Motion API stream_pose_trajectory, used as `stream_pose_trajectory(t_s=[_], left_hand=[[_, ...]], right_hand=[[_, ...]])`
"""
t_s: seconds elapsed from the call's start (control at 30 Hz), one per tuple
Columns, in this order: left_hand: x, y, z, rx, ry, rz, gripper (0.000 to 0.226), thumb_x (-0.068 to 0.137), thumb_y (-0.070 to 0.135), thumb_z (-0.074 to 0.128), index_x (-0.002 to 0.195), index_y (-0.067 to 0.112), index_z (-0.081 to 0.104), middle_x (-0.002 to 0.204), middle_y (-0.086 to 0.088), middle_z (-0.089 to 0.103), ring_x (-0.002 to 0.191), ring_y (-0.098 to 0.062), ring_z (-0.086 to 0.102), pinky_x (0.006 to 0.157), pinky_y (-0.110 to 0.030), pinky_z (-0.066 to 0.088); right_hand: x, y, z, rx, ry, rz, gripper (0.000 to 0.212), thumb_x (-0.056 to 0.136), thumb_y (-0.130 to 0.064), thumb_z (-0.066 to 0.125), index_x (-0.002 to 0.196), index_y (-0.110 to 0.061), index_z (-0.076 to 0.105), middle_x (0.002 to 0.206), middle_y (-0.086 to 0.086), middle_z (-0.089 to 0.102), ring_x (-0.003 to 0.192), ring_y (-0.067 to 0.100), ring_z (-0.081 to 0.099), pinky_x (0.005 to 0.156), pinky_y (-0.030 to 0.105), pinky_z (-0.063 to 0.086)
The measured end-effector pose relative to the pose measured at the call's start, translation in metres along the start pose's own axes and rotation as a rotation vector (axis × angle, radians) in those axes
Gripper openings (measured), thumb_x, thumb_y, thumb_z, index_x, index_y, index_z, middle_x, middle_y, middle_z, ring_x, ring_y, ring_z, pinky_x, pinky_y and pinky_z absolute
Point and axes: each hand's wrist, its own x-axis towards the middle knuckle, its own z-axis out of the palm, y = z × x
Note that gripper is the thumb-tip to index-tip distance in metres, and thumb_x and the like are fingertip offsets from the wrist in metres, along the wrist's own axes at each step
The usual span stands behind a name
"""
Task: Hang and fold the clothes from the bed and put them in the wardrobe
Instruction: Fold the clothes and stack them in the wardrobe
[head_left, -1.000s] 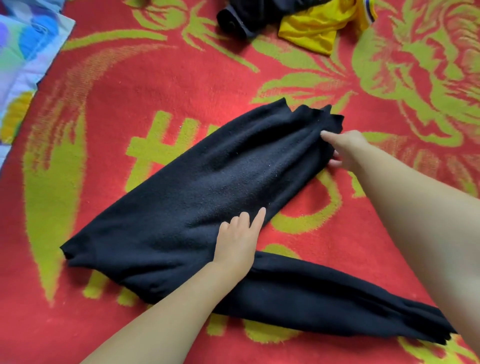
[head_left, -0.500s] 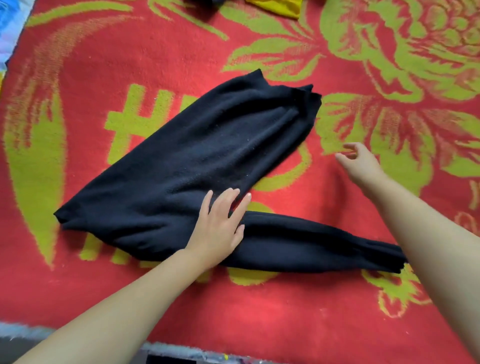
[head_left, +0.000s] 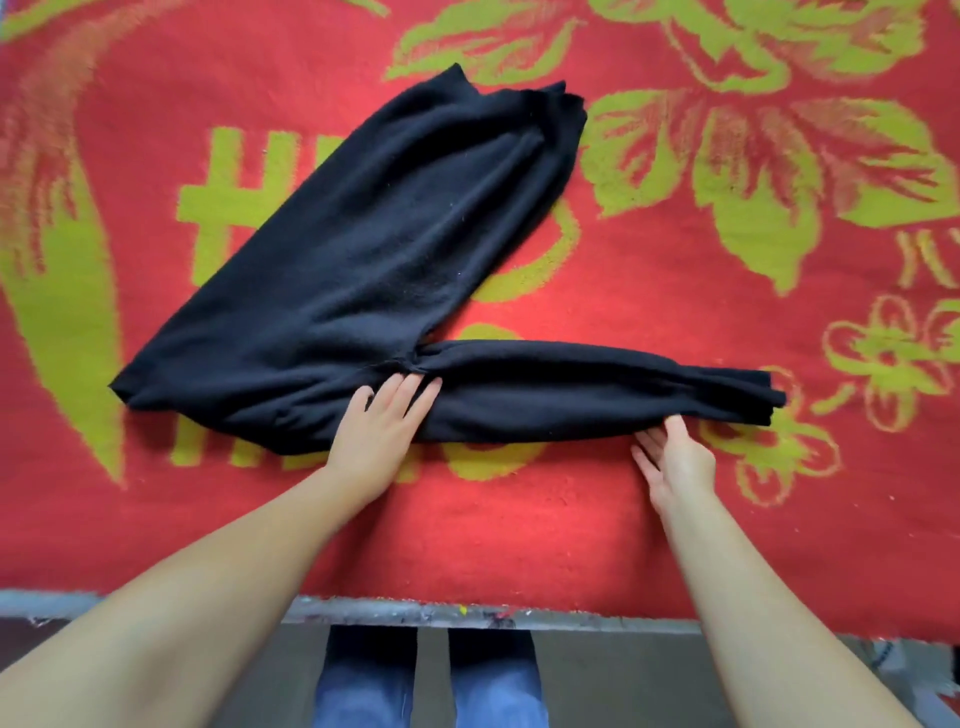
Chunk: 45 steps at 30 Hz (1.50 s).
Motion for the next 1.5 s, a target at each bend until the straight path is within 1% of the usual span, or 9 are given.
stream_pose_trajectory(t_s=[0.1, 0.27, 0.53, 0.7, 0.9, 1.0, 1.13, 1.3, 1.5], left_hand=[[0.003, -0.010, -0.001, 0.032, 0.034, 0.011, 0.061, 0.073, 0.005, 0.040, 0.133, 0.010, 0.053, 0.122, -0.015, 0.054, 0.109, -0.030, 0.043, 0.077, -0.037, 0.048], [-0.006, -0.022, -0.007, -0.115, 0.025, -0.059, 0.064, 0.052, -0.003, 0.077, 0.114, 0.011, 0.066, 0.087, -0.010, 0.060, 0.073, -0.031, 0.057, 0.058, -0.035, 0.047], [-0.022, -0.075, -0.069, -0.944, -0.214, -0.322, 0.033, 0.069, 0.023, 0.050, 0.096, 0.038, 0.060, 0.085, 0.015, 0.065, 0.077, -0.004, 0.058, 0.076, -0.028, 0.046], [-0.005, -0.120, -0.065, -1.177, -0.169, -0.527, 0.021, 0.077, 0.029, 0.063, 0.098, 0.028, 0.058, 0.087, 0.004, 0.064, 0.078, -0.014, 0.059, 0.082, -0.034, 0.046], [0.000, -0.155, -0.050, -0.744, 0.180, -0.670, 0.041, 0.091, 0.016, 0.058, 0.131, 0.016, 0.050, 0.123, -0.002, 0.052, 0.115, -0.020, 0.050, 0.097, -0.038, 0.041], [-0.006, -0.197, -0.037, -0.541, 0.039, -0.719, 0.060, 0.088, 0.017, 0.058, 0.144, 0.012, 0.037, 0.143, -0.011, 0.041, 0.132, -0.030, 0.038, 0.109, -0.046, 0.031], [-0.012, -0.230, -0.032, -0.566, -0.225, -0.780, 0.061, 0.087, 0.030, 0.062, 0.141, 0.019, 0.037, 0.133, -0.009, 0.051, 0.122, -0.032, 0.048, 0.100, -0.043, 0.039], [-0.017, -0.236, -0.051, -0.927, -0.363, -0.710, 0.019, 0.086, 0.031, 0.068, 0.097, 0.018, 0.061, 0.096, 0.000, 0.067, 0.088, -0.020, 0.063, 0.071, -0.030, 0.044], [-0.039, -0.217, -0.080, -1.512, -0.579, -0.779, 0.024, 0.088, 0.019, 0.065, 0.108, 0.005, 0.065, 0.104, -0.015, 0.072, 0.090, -0.024, 0.069, 0.074, -0.031, 0.054]], right_hand=[[0.008, -0.030, 0.026, 0.098, -0.053, 0.013, 0.021, 0.093, -0.026, 0.060, 0.111, -0.018, 0.054, 0.106, 0.006, 0.064, 0.087, 0.020, 0.063, 0.073, 0.040, 0.054], [0.000, -0.071, 0.047, -0.033, 0.046, -0.099, 0.008, 0.089, -0.008, 0.053, 0.093, -0.014, 0.055, 0.097, 0.008, 0.058, 0.068, 0.013, 0.055, 0.043, 0.020, 0.046], [-0.078, -0.157, 0.178, 0.000, -0.131, -0.493, 0.011, 0.086, -0.007, 0.046, 0.093, -0.013, 0.050, 0.069, 0.002, 0.054, 0.038, 0.006, 0.051, 0.044, 0.018, 0.044], [-0.085, -0.151, 0.284, -0.140, -0.391, -0.416, 0.040, 0.094, -0.013, 0.049, 0.133, -0.007, 0.042, 0.108, 0.013, 0.059, 0.091, 0.022, 0.068, 0.074, 0.033, 0.055], [-0.110, -0.007, 0.272, -1.510, -0.735, -0.943, 0.069, 0.092, -0.027, 0.050, 0.152, -0.015, 0.017, 0.157, 0.013, 0.019, 0.146, 0.024, 0.016, 0.119, 0.041, 0.016], [-0.125, 0.061, 0.233, -1.903, -0.831, -1.153, 0.093, 0.085, -0.031, 0.056, 0.153, -0.017, -0.006, 0.156, 0.025, -0.015, 0.146, 0.035, -0.016, 0.117, 0.054, 0.001], [-0.127, 0.118, 0.217, -2.003, -0.662, -1.427, 0.117, 0.056, -0.028, 0.080, 0.152, -0.022, 0.013, 0.151, 0.036, 0.017, 0.142, 0.049, 0.015, 0.110, 0.068, 0.013], [-0.131, 0.135, 0.242, -2.027, -0.546, -1.538, 0.080, 0.085, -0.022, 0.064, 0.151, -0.032, 0.019, 0.154, 0.032, 0.012, 0.141, 0.053, 0.005, 0.110, 0.067, 0.000], [-0.146, 0.101, 0.255, -2.025, -0.709, -1.400, 0.050, 0.091, -0.006, 0.049, 0.136, -0.022, 0.037, 0.154, 0.019, 0.018, 0.145, 0.041, 0.004, 0.116, 0.054, 0.008]])
